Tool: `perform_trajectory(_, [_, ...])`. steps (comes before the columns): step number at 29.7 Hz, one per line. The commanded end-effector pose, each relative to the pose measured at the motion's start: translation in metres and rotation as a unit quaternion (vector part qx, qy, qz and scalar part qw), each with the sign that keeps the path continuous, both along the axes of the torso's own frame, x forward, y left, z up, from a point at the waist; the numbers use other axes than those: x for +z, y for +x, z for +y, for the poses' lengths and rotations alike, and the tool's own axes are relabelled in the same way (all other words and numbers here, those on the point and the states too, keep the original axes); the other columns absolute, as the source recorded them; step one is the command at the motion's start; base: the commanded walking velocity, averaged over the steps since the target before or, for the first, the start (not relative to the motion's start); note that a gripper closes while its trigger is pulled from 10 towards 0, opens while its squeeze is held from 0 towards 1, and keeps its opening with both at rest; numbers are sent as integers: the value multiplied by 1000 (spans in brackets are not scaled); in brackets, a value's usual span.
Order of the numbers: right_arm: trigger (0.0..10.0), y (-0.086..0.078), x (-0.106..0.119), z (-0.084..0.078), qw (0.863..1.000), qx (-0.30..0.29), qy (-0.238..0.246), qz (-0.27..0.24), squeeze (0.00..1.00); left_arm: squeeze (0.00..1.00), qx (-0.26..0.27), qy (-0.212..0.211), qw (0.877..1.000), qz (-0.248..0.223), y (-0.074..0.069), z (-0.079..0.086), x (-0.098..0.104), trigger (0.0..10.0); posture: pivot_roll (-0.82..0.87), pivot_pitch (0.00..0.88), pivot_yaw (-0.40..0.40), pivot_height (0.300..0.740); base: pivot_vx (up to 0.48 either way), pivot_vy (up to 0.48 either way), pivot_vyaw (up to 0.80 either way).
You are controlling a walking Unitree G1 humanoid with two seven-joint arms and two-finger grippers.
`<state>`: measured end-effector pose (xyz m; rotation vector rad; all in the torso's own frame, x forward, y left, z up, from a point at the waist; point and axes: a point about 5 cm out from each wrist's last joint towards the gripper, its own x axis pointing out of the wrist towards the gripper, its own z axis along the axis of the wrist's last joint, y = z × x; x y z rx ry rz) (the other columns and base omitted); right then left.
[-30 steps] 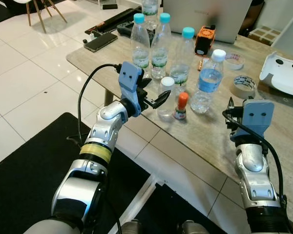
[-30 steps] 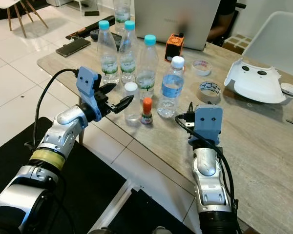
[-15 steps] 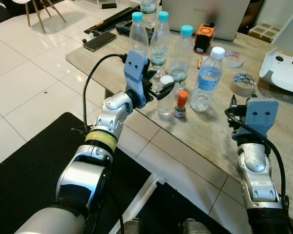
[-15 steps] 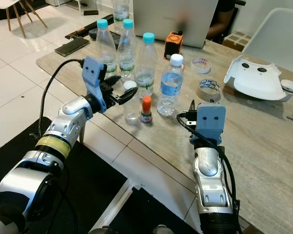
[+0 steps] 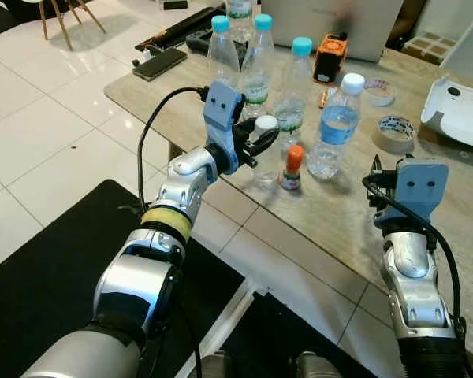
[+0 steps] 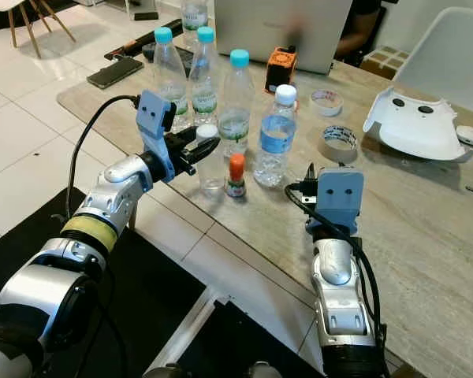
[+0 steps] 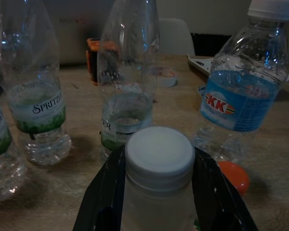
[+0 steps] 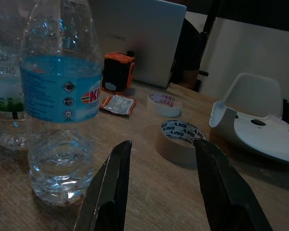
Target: Restocking fridge
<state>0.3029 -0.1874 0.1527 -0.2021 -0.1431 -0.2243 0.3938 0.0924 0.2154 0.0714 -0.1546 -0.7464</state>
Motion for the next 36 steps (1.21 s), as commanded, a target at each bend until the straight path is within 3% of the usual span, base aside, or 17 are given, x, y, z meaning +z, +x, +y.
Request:
perform_trajectory(1, [10000, 0, 5, 1, 1000, 8, 6, -8, 106, 0, -2, 0, 999, -47, -2, 6, 18, 10000, -4, 149, 39, 740, 0, 0, 0])
perform_trajectory(4, [10000, 1, 11, 4, 999, 38, 0, -19, 102, 0, -7, -10, 997, -75, -8, 17, 31, 10000, 5, 148, 42, 740, 0, 0, 0])
perform_trajectory(8, [10000, 0, 23, 7, 994, 105, -17, -27, 90, 0, -48, -18, 994, -98, -37, 51, 59, 10000, 39, 143, 48, 740, 0, 0, 0])
perform_trajectory(12, [10000, 1, 27, 6, 991, 132, -30, -22, 90, 0, -74, -15, 993, -95, -53, 59, 68, 10000, 56, 141, 50, 740, 0, 0, 0])
perform_trajectory(13, [10000, 1, 35, 5, 986, 161, -44, -20, 90, 0, -108, -12, 990, -85, -69, 59, 71, 10000, 64, 140, 51, 740, 0, 0, 0])
perform_trajectory(17, [10000, -1, 44, 3, 979, 194, -59, -24, 98, 0, -142, -7, 987, -79, -83, 55, 72, 10000, 72, 137, 51, 740, 0, 0, 0])
perform_trajectory(18, [10000, -3, 51, 2, 975, 213, -63, -29, 129, 0, -158, -7, 984, -78, -90, 52, 73, 10000, 73, 135, 53, 740, 0, 0, 0])
perform_trajectory(20, [10000, -10, 67, 3, 963, 256, -68, -44, 667, 0, -181, -21, 980, -75, -96, 43, 76, 10000, 73, 129, 53, 740, 0, 0, 0])
perform_trajectory(21, [10000, -10, 67, 3, 963, 256, -68, -44, 667, 0, -181, -21, 980, -75, -96, 43, 76, 10000, 73, 129, 53, 740, 0, 0, 0])
perform_trajectory(22, [10000, -12, 73, 4, 959, 270, -68, -49, 1000, 0, -186, -26, 979, -75, -96, 40, 77, 10000, 73, 129, 53, 740, 0, 0, 0])
perform_trajectory(26, [10000, -16, 80, 8, 950, 301, -69, -52, 1000, 0, -187, -27, 979, -74, -95, 36, 77, 10000, 64, 126, 55, 740, 0, 0, 0])
perform_trajectory(28, [10000, -27, 82, 18, 929, 362, -67, -41, 1000, 0, -182, -24, 980, -72, -93, 34, 76, 10000, 59, 126, 55, 740, 0, 0, 0])
perform_trajectory(30, [10000, -33, 82, 24, 916, 394, -64, -32, 1000, 0, -181, -24, 981, -71, -92, 33, 76, 10000, 57, 126, 56, 740, 0, 0, 0])
perform_trajectory(31, [10000, -33, 82, 24, 916, 394, -64, -32, 1000, 0, -181, -24, 981, -71, -92, 33, 76, 10000, 57, 126, 56, 740, 0, 0, 0])
perform_trajectory(32, [10000, -39, 79, 32, 900, 433, -42, -20, 808, 0, -186, -26, 980, -70, -93, 32, 78, 10000, 51, 125, 54, 740, 0, 0, 0])
perform_trajectory(35, [10000, -43, 77, 37, 889, 457, -27, -11, 808, 0, -190, -28, 979, -66, -95, 31, 80, 10000, 51, 125, 54, 740, 0, 0, 0])
perform_trajectory(36, [10000, -46, 72, 43, 873, 487, 4, 5, 0, 0, -203, -27, 977, -60, -99, 30, 81, 10000, 47, 121, 59, 740, 0, 0, 0])
